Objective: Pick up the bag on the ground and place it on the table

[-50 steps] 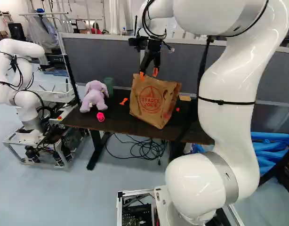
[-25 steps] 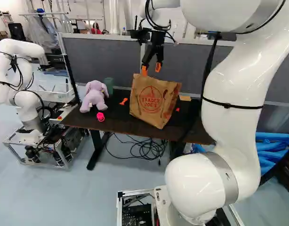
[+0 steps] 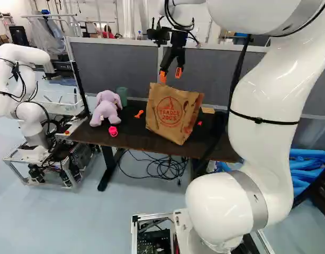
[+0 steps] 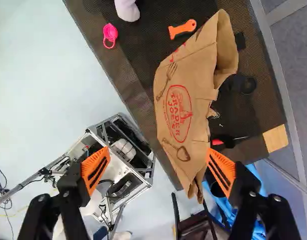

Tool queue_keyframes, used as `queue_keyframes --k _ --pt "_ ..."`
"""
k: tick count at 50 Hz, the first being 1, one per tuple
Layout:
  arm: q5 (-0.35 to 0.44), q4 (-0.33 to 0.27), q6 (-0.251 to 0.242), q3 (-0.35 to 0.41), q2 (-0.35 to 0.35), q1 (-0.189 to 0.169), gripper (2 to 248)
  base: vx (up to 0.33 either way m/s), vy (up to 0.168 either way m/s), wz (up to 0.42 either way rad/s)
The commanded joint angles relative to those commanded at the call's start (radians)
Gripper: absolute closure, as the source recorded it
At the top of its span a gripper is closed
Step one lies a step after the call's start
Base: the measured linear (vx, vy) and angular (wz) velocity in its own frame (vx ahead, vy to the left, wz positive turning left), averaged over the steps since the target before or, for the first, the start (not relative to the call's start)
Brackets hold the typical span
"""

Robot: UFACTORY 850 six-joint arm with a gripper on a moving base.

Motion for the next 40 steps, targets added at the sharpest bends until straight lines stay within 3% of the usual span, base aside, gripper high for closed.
queue_keyframes --k 40 --pt "0.0 0.0 0.0 0.0 0.0 0.0 3 -0.063 -0.002 0.002"
